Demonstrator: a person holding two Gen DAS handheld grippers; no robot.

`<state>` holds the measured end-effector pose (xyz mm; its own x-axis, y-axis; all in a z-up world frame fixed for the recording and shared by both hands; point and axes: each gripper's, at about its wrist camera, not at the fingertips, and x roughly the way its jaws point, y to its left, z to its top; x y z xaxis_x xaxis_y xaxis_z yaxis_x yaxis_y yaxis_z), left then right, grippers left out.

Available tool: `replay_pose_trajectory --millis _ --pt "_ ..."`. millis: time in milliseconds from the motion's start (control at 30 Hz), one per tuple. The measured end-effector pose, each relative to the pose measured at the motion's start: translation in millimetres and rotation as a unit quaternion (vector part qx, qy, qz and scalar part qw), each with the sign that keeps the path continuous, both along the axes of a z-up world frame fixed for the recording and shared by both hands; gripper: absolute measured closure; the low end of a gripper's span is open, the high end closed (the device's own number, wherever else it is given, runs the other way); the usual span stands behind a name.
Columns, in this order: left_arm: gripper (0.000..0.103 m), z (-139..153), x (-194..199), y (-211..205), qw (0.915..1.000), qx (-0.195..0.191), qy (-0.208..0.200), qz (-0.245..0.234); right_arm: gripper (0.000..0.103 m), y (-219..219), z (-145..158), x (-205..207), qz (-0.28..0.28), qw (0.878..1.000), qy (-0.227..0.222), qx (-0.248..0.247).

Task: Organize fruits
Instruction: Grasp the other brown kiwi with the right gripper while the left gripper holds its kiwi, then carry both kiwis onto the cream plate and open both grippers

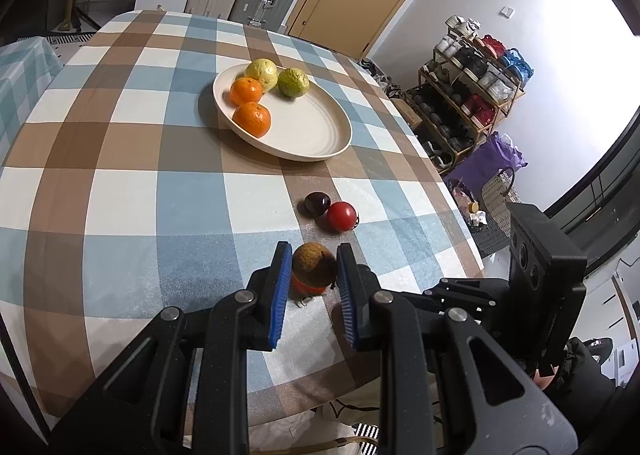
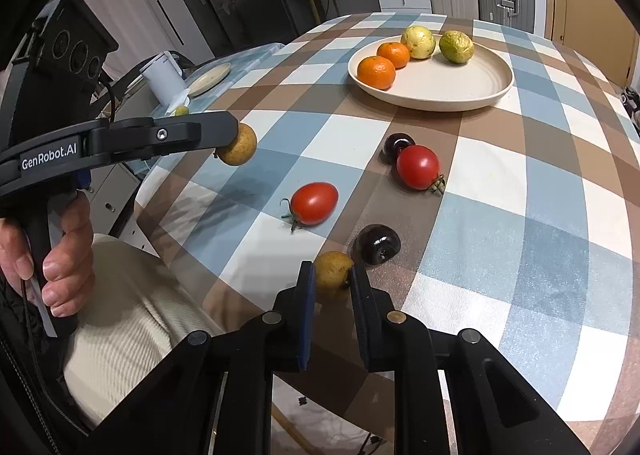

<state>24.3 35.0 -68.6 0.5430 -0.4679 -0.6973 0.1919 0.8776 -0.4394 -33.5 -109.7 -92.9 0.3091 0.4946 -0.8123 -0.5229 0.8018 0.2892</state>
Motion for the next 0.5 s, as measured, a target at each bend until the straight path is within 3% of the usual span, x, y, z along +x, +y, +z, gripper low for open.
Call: replay_pose_trajectory --millis 500 --pt "0.083 -0.4 0.2 -1.7 1.0000 -0.005 -0.003 -0.002 0.080 10.0 -5.5 7.0 -0.002 1.000 0.008 0.000"
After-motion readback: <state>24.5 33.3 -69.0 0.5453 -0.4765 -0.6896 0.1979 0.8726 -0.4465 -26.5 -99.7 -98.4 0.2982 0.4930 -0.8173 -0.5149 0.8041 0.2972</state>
